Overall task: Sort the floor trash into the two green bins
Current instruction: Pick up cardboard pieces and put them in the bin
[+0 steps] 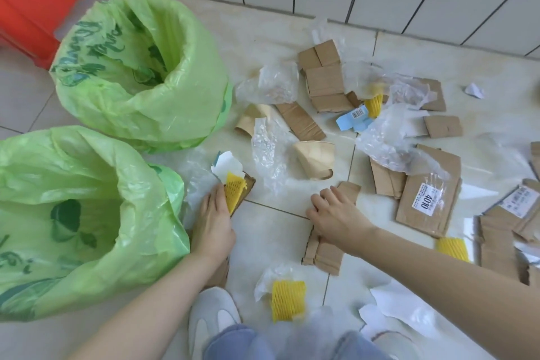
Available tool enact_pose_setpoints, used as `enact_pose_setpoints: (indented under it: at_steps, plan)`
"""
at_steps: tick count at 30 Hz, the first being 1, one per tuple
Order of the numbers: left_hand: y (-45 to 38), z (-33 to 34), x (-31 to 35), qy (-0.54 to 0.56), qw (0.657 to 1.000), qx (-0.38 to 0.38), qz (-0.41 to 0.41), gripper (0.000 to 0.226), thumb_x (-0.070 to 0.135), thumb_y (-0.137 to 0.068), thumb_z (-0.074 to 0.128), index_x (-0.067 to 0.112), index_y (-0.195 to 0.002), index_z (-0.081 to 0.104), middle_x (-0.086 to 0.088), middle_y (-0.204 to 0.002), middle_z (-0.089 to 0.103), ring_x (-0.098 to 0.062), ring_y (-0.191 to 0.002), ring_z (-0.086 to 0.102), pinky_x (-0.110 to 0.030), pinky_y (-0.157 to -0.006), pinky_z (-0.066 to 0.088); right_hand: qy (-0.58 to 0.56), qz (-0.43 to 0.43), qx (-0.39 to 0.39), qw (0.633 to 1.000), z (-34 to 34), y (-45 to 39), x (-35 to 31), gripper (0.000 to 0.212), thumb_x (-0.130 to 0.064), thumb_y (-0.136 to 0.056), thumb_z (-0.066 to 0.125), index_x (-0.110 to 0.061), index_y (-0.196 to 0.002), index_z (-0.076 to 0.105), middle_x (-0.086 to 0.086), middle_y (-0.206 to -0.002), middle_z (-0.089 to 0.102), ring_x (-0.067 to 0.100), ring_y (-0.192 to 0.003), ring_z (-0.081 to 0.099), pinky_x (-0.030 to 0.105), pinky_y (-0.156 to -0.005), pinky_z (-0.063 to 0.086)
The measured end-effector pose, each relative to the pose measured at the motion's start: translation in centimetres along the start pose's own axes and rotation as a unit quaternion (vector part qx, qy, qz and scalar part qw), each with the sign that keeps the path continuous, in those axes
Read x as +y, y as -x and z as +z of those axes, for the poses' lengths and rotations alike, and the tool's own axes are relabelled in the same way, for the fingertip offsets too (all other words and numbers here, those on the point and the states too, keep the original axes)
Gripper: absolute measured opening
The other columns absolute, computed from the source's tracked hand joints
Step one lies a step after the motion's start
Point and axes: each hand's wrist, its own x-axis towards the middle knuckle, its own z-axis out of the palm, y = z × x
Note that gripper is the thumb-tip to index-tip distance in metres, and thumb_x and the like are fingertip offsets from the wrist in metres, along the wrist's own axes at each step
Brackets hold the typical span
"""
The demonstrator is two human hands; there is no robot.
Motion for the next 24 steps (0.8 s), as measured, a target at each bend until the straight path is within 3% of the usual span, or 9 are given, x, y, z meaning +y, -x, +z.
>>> enact_pose_setpoints:
  at_steps: [4, 7, 9, 11, 13, 16, 18, 20, 24]
  plan:
    - [0.6, -1.4, 0.1, 0.062, 0.998, -0.019, -0.009, 0.079, -0.011, -0.081, 0.043, 0.004, -0.151, 0.01, -0.016, -0.151, 0.031, -0.029, -0.137, 0.034, -0.035, -0.107, 0.036, 0.006, -0.002, -0.01, 1.0, 0.0, 0.5, -0.1, 0.034, -0.002, -0.037, 0.074, -0.015, -0.059, 0.052, 0.005, -0.07, 0.048, 0.024, -0.065, 0.045, 0.036, -0.07, 0.049]
    - [0.9, -2.6, -0.3, 0.028, 0.998, -0.05, -0.018, 0.074, -0.004, -0.088, 0.042, 0.013, -0.152, 0.007, -0.02, -0.123, 0.055, -0.035, -0.108, 0.057, -0.039, -0.081, 0.047, -0.052, 0.016, -0.036, 0.998, -1.0, 0.5, 0.0, 0.037, -0.01, -0.034, 0.083, -0.017, -0.059, 0.056, 0.002, -0.062, 0.052, 0.024, -0.056, 0.053, 0.032, -0.061, 0.051]
    - [1.2, -3.5, -0.6, 0.009, 0.997, -0.07, -0.021, 0.077, 0.001, -0.089, 0.042, 0.018, -0.152, 0.003, -0.02, -0.103, 0.061, -0.036, -0.092, 0.061, -0.041, -0.075, 0.049, -0.094, 0.032, -0.059, 0.993, -3.2, 0.9, 0.1, 0.028, -0.018, -0.059, 0.081, -0.015, -0.076, 0.059, 0.003, -0.067, 0.059, 0.025, -0.059, 0.06, 0.031, -0.054, 0.045]
    - [1.7, -4.3, -0.5, -0.016, 0.997, -0.08, -0.006, 0.081, 0.003, -0.088, 0.043, 0.019, -0.152, -0.003, -0.02, -0.099, 0.062, -0.037, -0.091, 0.061, -0.043, -0.08, 0.049, -0.141, 0.066, -0.066, 0.986, -4.7, 1.5, 0.3, 0.016, -0.022, -0.093, 0.052, -0.01, -0.104, 0.047, 0.009, -0.087, 0.06, 0.031, -0.078, 0.06, 0.035, -0.059, 0.036]
    - [2.4, -5.2, 0.0, -0.038, 0.995, -0.09, 0.019, 0.082, 0.006, -0.089, 0.046, 0.019, -0.151, -0.006, -0.018, -0.094, 0.061, -0.035, -0.084, 0.06, -0.04, -0.075, 0.048, -0.181, 0.067, -0.089, 0.977, -6.0, 2.1, 0.5, 0.016, -0.022, -0.1, 0.037, -0.01, -0.109, 0.038, 0.011, -0.082, 0.05, 0.032, -0.077, 0.05, 0.035, -0.062, 0.032]
    - [3.1, -6.6, 0.9, -0.015, 0.993, -0.112, 0.045, 0.064, 0.015, -0.088, 0.055, 0.013, -0.146, 0.027, -0.016, -0.099, 0.061, -0.034, -0.094, 0.058, -0.035, -0.078, 0.046, -0.224, 0.083, -0.11, 0.965, -7.4, 2.9, 0.9, 0.006, -0.017, -0.099, 0.036, -0.014, -0.102, 0.032, 0.004, -0.07, 0.037, 0.03, -0.074, 0.044, 0.036, -0.061, 0.032]
    - [3.5, -7.9, 1.4, -0.01, 0.989, -0.126, 0.069, 0.029, 0.017, -0.084, 0.058, 0.012, -0.112, 0.058, -0.013, -0.102, 0.063, -0.031, -0.104, 0.058, -0.031, -0.08, 0.045, -0.233, 0.101, -0.133, 0.958, -8.2, 3.4, 1.2, 0.007, -0.016, -0.098, 0.038, -0.012, -0.102, 0.034, 0.01, -0.081, 0.048, 0.031, -0.076, 0.047, 0.034, -0.057, 0.032]
    - [3.9, -9.2, 1.6, -0.018, 0.985, -0.15, 0.087, 0.007, 0.018, -0.082, 0.061, 0.012, -0.087, 0.06, -0.009, -0.093, 0.066, -0.026, -0.096, 0.061, -0.028, -0.073, 0.043, -0.23, 0.107, -0.139, 0.957, -8.9, 3.9, 1.3, 0.017, -0.019, -0.098, 0.04, -0.01, -0.111, 0.04, 0.016, -0.099, 0.056, 0.03, -0.081, 0.051, 0.032, -0.051, 0.028]
    - [4.9, -11.7, 0.7, -0.027, 0.972, -0.193, 0.134, 0.013, 0.018, -0.08, 0.066, 0.009, -0.089, 0.065, -0.002, -0.085, 0.067, -0.018, -0.079, 0.06, -0.028, -0.068, 0.044, -0.23, 0.12, -0.136, 0.956, -9.9, 4.7, 0.7, 0.024, -0.024, -0.096, 0.043, -0.01, -0.115, 0.043, 0.015, -0.106, 0.057, 0.032, -0.094, 0.058, 0.03, -0.048, 0.025]
